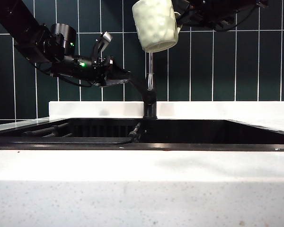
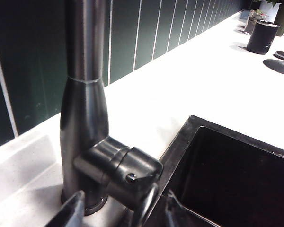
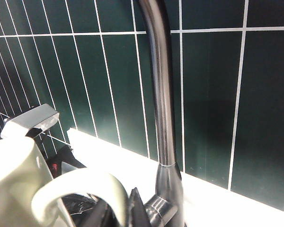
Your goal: Pick up the mug next to the sink, go to the faucet to get some water, pour the water into the sink, and finally put the mug back to its place.
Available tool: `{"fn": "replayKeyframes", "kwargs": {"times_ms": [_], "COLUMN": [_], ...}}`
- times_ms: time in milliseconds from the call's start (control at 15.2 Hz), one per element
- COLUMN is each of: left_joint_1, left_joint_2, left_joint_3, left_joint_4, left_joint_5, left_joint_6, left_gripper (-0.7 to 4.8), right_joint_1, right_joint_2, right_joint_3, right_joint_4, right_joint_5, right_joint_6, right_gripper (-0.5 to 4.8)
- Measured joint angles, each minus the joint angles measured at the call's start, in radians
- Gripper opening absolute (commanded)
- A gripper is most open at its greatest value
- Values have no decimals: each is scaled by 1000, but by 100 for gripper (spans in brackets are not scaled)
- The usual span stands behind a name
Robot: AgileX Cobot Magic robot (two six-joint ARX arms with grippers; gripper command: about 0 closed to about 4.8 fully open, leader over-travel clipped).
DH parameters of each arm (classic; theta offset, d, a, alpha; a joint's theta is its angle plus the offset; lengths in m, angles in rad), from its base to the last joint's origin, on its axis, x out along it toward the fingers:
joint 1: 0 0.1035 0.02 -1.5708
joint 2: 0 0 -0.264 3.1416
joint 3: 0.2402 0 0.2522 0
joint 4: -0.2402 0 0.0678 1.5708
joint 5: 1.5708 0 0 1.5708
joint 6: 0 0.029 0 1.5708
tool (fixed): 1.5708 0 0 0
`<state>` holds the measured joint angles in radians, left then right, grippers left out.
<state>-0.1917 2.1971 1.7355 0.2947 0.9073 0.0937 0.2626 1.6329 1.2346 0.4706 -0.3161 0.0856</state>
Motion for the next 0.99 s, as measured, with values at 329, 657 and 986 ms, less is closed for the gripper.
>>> {"fn": "replayKeyframes", "kwargs": {"times_ms": [329, 657, 986], "left_joint_1": [-1, -34, 3], "left_joint_2": [0, -9, 1], "left_joint_3": [0, -1, -8], "left_joint_4": [39, 90, 39], "left_joint_5": [-29, -289, -555], "left_joint_6": [0, -9, -62], "left_gripper": [214, 1, 1], "right_joint_1": [-1, -1, -9], "right_joint_2": [0, 0, 0], "right_joint_3": [0, 0, 0], "right_joint_4": [-3, -14, -46], "right_joint_5": [0, 0, 9], "right_joint_6": [0, -7, -140], "right_gripper": [-1, -1, -1]}}
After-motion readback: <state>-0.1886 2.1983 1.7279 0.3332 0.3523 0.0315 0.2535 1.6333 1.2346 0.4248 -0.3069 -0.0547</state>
